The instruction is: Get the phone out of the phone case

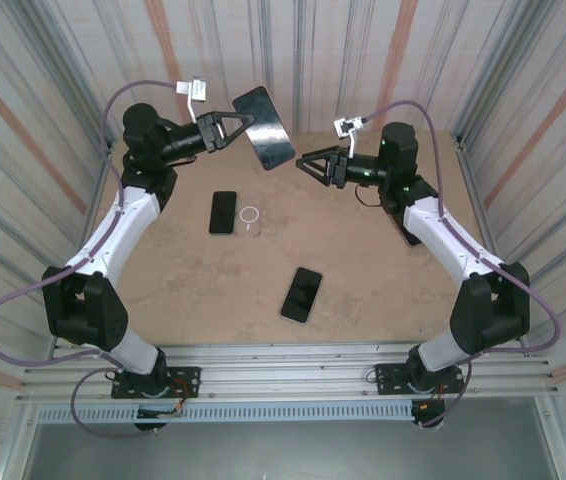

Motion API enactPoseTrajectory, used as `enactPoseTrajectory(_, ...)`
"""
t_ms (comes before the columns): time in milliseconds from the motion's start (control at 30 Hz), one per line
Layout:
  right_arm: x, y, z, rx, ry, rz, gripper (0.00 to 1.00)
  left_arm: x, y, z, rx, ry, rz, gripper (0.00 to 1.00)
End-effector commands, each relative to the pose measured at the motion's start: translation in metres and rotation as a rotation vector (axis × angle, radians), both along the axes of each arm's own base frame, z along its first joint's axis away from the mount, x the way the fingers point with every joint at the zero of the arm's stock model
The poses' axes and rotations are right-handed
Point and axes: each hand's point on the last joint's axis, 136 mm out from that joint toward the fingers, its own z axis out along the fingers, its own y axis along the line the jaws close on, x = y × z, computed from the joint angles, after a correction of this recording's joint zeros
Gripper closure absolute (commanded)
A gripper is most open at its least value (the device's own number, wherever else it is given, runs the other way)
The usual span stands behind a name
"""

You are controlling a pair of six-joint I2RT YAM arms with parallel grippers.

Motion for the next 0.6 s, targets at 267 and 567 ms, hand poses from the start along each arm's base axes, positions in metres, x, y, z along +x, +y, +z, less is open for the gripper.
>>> enactPoseTrajectory(267, -0.053, 0.016, -0.010, -0.256, -0.240, 0.274, 0.49, -0.053, -0.006, -0.001, 0.157, -0.377, -0.265, 1.00)
enactPoseTrajectory(567, -0.063, 0.027, -0.026, -0.327, -0.253, 0.352, 0.61, -0.059, -0.006, -0.001, 0.158, -0.382, -0.295, 1.00)
